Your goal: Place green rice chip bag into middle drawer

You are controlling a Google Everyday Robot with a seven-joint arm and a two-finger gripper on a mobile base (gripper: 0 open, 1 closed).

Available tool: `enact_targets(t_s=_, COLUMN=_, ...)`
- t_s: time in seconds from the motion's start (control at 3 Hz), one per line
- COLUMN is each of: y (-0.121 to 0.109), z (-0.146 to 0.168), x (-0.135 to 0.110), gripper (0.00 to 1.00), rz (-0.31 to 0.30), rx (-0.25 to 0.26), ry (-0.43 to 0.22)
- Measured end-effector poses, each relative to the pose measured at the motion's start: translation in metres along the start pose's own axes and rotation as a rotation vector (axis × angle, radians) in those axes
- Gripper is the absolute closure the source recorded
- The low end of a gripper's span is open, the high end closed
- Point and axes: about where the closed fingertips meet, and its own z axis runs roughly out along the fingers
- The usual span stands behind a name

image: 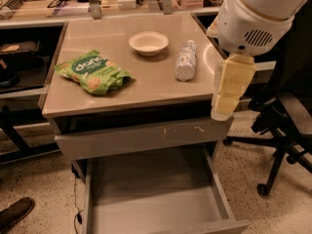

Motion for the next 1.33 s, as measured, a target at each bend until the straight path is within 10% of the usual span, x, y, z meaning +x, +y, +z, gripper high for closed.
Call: enact_targets(t_s=1.33, y=-0.074, z=0.068, x=-0.088, gripper=0.0, rz=0.061, rx=-0.086, ry=-0.185)
